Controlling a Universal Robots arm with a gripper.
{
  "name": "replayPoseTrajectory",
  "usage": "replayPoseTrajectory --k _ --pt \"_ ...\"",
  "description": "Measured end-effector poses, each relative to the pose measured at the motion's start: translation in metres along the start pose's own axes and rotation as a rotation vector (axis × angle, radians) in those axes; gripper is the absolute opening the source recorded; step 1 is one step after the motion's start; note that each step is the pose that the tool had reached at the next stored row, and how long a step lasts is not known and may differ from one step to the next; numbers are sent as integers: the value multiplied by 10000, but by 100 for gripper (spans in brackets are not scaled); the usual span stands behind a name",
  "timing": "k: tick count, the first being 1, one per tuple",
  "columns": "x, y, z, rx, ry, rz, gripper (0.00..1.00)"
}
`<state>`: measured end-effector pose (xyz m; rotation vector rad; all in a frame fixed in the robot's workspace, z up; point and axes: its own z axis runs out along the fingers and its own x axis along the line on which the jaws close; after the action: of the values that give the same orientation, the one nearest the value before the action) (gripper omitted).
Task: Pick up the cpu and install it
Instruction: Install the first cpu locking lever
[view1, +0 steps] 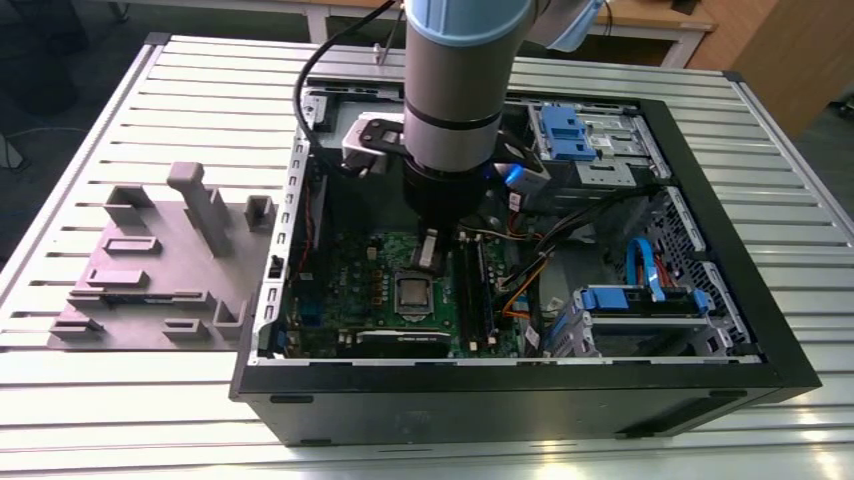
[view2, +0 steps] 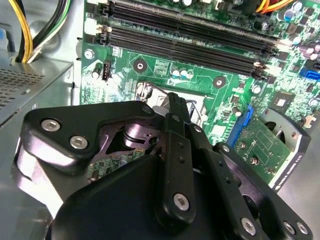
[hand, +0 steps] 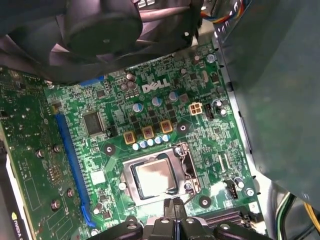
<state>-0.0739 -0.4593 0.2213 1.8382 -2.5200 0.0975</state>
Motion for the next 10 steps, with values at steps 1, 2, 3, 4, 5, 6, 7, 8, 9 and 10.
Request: replayPoseTrajectory --k 1,2,3,4,5,6,7,8,9,10 --pt "1 0 5 1 3 -1 10" --pt "3 0 11 1 5 7 10" --pt "4 0 16 0 5 42 10" --pt "5 -1 21 -3 6 87 10" --pt "6 -1 24 -7 8 158 10" --pt "6 -1 26 -12 12 244 10" --pt "7 -1 28 -17 16 348 10" --pt "6 -1 31 -23 20 470 10" --pt "7 -1 33 -31 25 600 10" --pt "7 -1 37 -37 29 727 10"
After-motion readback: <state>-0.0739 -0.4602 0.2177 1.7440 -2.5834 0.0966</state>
